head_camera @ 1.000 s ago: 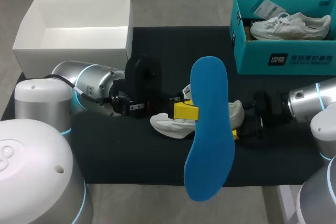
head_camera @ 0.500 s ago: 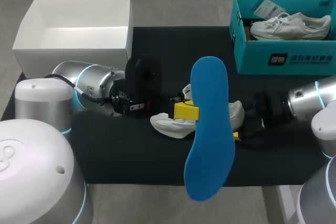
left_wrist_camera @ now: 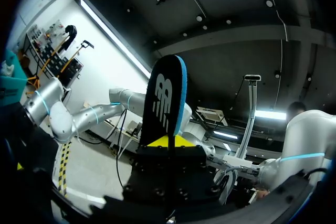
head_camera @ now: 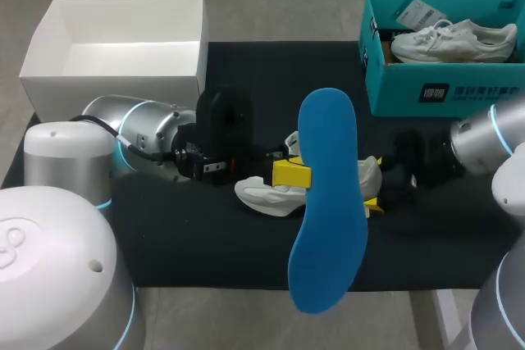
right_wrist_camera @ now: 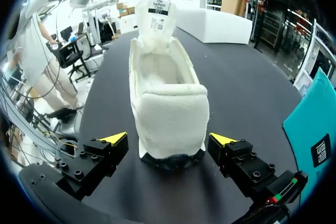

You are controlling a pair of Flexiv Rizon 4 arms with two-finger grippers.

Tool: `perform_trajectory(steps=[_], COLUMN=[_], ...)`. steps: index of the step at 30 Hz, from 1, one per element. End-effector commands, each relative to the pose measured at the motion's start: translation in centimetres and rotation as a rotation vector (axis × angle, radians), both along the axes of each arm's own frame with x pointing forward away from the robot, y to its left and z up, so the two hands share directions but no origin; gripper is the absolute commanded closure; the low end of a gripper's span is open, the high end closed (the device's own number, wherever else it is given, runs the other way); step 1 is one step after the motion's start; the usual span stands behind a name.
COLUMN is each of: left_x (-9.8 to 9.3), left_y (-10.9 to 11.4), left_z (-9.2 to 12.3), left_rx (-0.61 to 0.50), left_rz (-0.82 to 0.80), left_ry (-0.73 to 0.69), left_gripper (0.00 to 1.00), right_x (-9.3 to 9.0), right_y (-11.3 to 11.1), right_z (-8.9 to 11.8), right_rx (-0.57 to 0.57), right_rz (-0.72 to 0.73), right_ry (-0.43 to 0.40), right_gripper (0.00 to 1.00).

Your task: Take the shoe out of the shoebox, open the shoe tongue, remove and reinsert the insole, then place the shoe into the shoebox

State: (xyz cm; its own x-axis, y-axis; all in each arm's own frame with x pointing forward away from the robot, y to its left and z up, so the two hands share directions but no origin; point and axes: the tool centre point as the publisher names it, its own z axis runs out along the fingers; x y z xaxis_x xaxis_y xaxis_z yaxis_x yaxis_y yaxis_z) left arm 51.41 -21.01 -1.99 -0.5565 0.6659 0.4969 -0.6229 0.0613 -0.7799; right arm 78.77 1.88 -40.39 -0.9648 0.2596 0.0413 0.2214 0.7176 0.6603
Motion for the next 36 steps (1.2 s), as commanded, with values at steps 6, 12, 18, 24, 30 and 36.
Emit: perform_trajectory(steps=[6, 12, 18, 24, 30, 36], left_x=[-0.1, -0.1, -0.1, -0.1, -0.1, -0.1], left_y=[0.0, 0.0, 0.0, 0.0, 0.0, 0.0], left_z=[0.0, 0.0, 0.0, 0.0, 0.0, 0.0], left_rx=[0.0, 0.0, 0.0, 0.0, 0.0, 0.0], left_rz=[0.001, 0.001, 0.001, 0.001, 0.001, 0.001], left_ry=[0.001, 0.001, 0.001, 0.001, 0.001, 0.001], left_gripper=[1.0, 1.0, 1.0, 1.0, 1.0, 1.0], right_x=[0.2, 0.1, 0.1, 0.0, -0.3, 0.3], right_y=[0.5, 0.6, 0.6, 0.9, 1.4, 1.4], right_z=[2.7, 3.3, 3.3, 3.8, 6.8, 9.9], right_rx=[-0.418, -0.45, -0.45, -0.461, -0.62, -0.764], right_rz=[0.003, -0.003, -0.003, -0.007, -0.044, -0.003], right_ry=[0.094, 0.103, 0.103, 0.1, 0.116, 0.114], right_gripper=[0.0, 0.0, 0.0, 0.0, 0.0, 0.0])
